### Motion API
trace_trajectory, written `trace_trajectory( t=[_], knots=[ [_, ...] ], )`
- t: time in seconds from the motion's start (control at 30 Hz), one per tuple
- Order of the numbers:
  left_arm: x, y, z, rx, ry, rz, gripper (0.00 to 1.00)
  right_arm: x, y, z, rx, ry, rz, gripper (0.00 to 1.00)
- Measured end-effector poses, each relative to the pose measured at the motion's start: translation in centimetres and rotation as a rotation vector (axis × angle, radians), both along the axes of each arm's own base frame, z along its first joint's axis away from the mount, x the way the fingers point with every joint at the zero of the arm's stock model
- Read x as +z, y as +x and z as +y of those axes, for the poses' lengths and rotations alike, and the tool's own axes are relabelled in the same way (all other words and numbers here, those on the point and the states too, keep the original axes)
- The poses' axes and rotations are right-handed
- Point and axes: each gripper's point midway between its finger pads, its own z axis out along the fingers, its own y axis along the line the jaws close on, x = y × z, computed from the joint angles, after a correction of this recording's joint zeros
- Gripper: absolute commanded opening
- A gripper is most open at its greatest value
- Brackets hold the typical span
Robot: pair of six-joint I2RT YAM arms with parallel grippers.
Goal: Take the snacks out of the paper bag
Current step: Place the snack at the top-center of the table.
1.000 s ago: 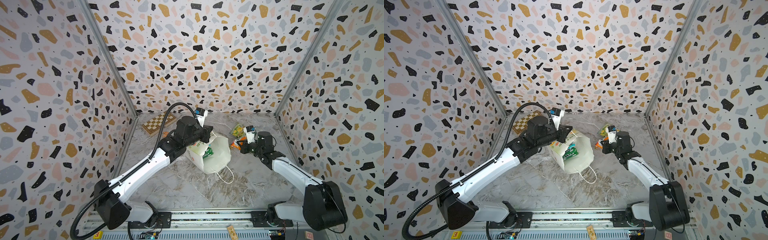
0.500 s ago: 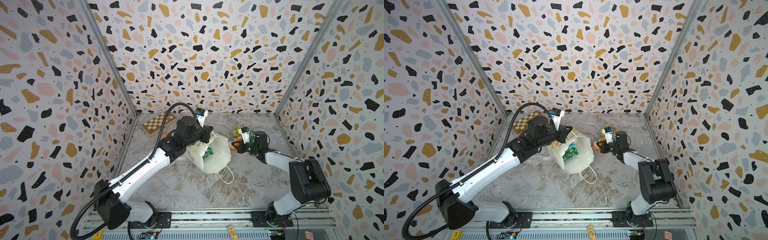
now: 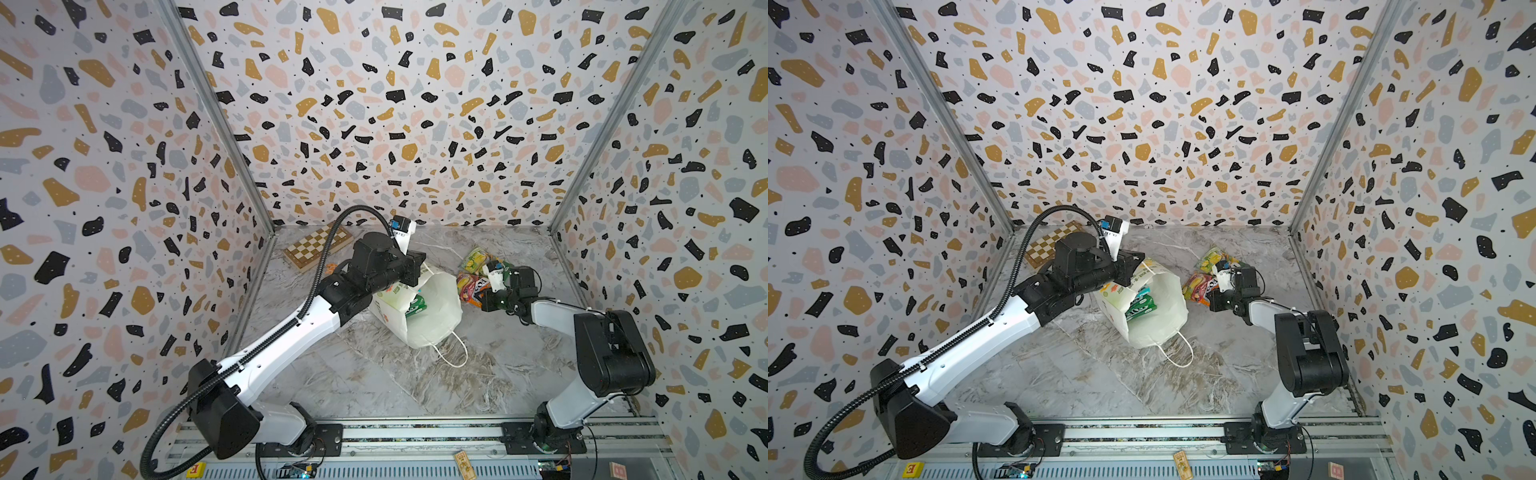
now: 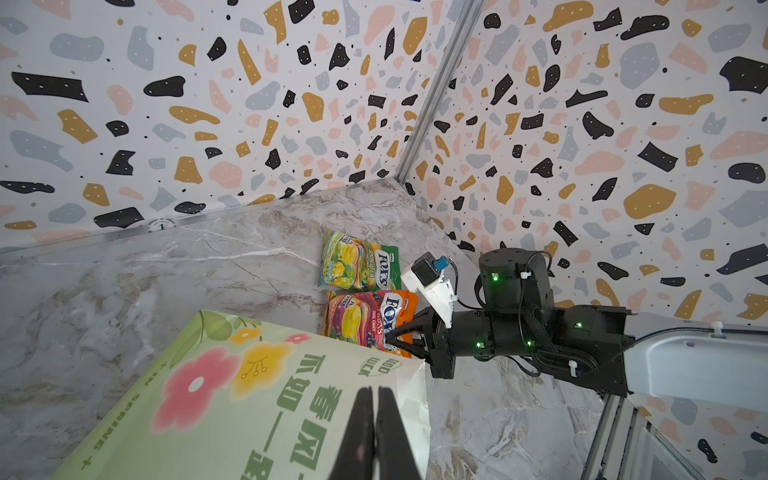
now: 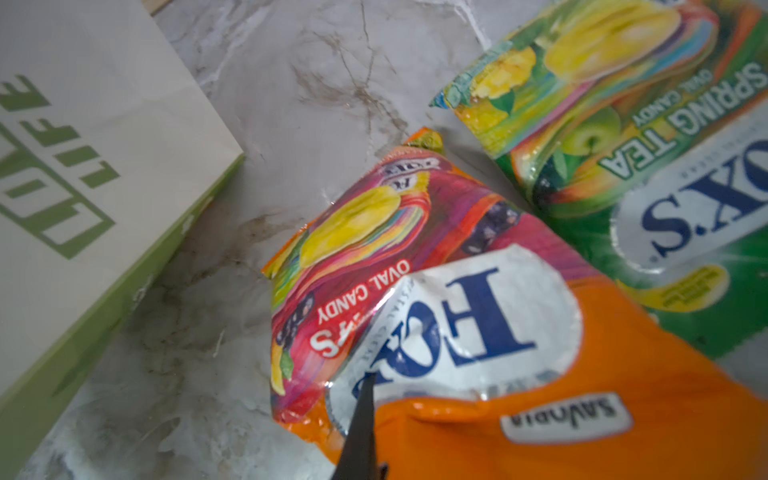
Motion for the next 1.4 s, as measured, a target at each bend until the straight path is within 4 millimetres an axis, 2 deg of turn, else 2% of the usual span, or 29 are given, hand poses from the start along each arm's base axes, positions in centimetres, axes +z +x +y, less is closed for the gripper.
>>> trace_trajectory(
  t=[0.1,0.17,0.33,0.4,0.53,0.67,0.8,0.97,1.2,1.4],
  knots=[
    [0.0,0.0,0.0,0.000,0.001,0.000,0.00,-0.5,-0.1,-0.6,-0.025,-0.029,0.015,0.16],
    [0.0,0.0,0.0,0.000,0.001,0.000,0.00,-0.8,-0.1,-1.0,-0.041,-0.049,0.024,0.29],
    [0.0,0.0,0.0,0.000,0.000,0.000,0.00,-1.1,-0.2,-2.1,-0.089,-0.093,0.024,0.48],
    [0.0,0.0,0.0,-0.001,0.001,0.000,0.00,-0.8,-0.6,-2.6,-0.110,-0.109,0.015,0.53],
    [0.0,0.0,0.0,-0.003,0.000,0.001,0.00,1.1,-0.7,-3.6,-0.163,-0.133,-0.041,0.60],
    [0.0,-0.1,0.0,-0.005,0.000,0.001,0.00,3.2,-0.7,-4.5,-0.213,-0.147,-0.103,0.62],
    [0.0,-0.1,-0.1,-0.007,-0.001,0.001,0.00,4.6,-1.6,-4.6,-0.226,-0.123,-0.142,0.62],
    [0.0,-0.1,-0.1,-0.009,-0.002,0.002,0.00,7.7,-3.1,-2.9,-0.161,-0.021,-0.213,0.62],
    [0.0,-0.2,-0.2,-0.019,-0.004,0.003,0.00,13.5,-5.9,1.3,0.039,0.161,-0.327,0.61],
    [0.0,-0.3,-0.3,-0.026,-0.007,0.004,0.00,15.7,-9.6,5.9,0.266,0.277,-0.341,0.59]
  ],
)
